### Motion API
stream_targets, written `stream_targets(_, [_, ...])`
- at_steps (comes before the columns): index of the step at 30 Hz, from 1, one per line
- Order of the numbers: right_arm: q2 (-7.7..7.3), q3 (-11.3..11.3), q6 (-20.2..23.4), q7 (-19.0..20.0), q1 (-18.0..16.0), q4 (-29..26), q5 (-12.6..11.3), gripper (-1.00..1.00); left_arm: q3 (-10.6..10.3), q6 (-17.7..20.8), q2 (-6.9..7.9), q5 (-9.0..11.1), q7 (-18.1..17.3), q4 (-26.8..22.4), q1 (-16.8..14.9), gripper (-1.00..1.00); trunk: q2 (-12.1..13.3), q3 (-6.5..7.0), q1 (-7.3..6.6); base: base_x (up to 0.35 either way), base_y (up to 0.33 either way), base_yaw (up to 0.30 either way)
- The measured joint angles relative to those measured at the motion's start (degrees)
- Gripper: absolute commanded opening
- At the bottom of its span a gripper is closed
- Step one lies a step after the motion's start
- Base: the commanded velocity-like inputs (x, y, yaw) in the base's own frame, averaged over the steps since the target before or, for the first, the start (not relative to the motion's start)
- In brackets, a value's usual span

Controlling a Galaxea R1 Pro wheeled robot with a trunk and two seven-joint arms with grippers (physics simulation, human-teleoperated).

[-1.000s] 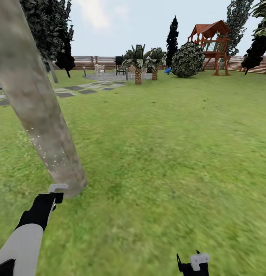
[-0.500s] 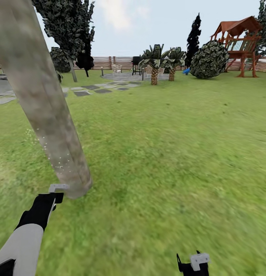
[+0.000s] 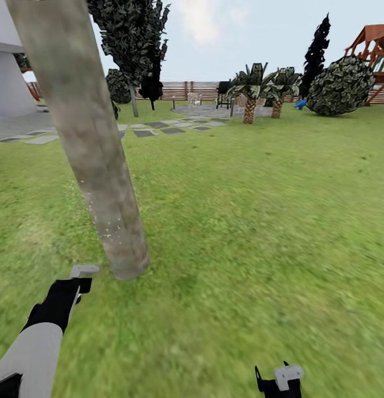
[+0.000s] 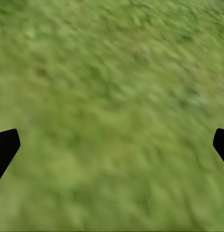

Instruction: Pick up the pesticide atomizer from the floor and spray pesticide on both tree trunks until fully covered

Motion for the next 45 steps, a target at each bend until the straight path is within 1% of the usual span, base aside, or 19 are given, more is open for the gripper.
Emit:
stream_targets(7, [0.0,0.0,-0.02,0.01,0.0,0.0,0.0,1.0,0.0,0.0,0.0,0.0,0.0,0.02,0.0,-1.0,0.0,0.0,0.0,0.085,-0.254,0.213])
stream_targets(21, [-0.18,-0.01,-0.04,-0.02,0.01,0.0,0.0,1.0,0.0,-0.01,0.0,-0.01,0.0,-0.17,0.0,-1.0,0.0,0.0,0.0,0.088,-0.263,0.004])
stream_targets(36, [-0.18,0.0,-0.02,-0.02,0.0,0.0,-0.03,1.0,0.0,-0.01,0.0,-0.01,0.0,-0.16,0.0,-1.0,0.0,0.0,0.0,0.006,-0.27,0.003])
stream_targets(41, [-0.09,0.0,-0.03,-0.02,0.0,0.0,-0.02,1.0,-0.01,0.0,-0.14,0.18,-0.07,-0.06,0.0,-1.0,0.0,0.0,0.0,-0.065,-0.262,0.243])
stream_targets(45, [-0.25,-0.09,-0.03,-0.11,0.01,-0.06,-0.07,1.0,-0.12,-0.05,-0.49,0.22,-0.07,-0.67,0.0,-1.0,0.0,0.0,0.0,-0.042,-0.052,0.277])
